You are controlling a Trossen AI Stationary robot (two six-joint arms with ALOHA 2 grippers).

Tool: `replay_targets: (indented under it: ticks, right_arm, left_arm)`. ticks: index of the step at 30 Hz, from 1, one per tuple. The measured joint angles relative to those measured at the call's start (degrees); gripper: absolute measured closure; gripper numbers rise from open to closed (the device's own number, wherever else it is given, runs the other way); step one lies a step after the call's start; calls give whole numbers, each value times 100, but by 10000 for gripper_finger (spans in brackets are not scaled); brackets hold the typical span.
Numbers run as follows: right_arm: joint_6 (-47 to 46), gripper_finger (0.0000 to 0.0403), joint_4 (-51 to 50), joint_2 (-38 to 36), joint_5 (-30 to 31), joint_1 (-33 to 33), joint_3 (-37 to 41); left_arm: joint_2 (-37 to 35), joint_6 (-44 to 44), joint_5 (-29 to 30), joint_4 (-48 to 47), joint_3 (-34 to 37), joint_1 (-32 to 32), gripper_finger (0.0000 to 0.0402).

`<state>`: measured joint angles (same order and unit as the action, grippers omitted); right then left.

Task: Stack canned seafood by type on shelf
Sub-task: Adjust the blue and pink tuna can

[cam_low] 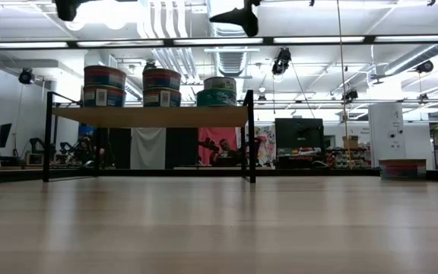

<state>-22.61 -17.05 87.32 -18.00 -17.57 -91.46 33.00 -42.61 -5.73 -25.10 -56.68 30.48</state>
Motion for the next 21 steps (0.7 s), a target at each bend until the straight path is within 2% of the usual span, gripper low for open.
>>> replay_targets:
  ticks: [4, 9, 14, 18, 21]
  right_arm:
    - [329, 131, -1291, 644, 4, -103, -1285]
    - [759, 213, -2885, 1614, 245, -293, -2978]
    - [860, 312, -3672, 2526, 527, -449, -4360]
    - [397, 382, -2955, 2579, 562, -460, -4022]
    - [1, 386, -2633, 2631, 648, -443, -4006]
  left_arm:
    - [195, 100, 182, 606, 330, -72, 177]
    - [607, 410, 216, 522, 281, -60, 215]
    - [956, 987, 394, -67, -203, 17, 270]
    - [1311, 1692, 577, -823, -747, 168, 331]
    - [1720, 2293, 562, -1075, -1133, 218, 383]
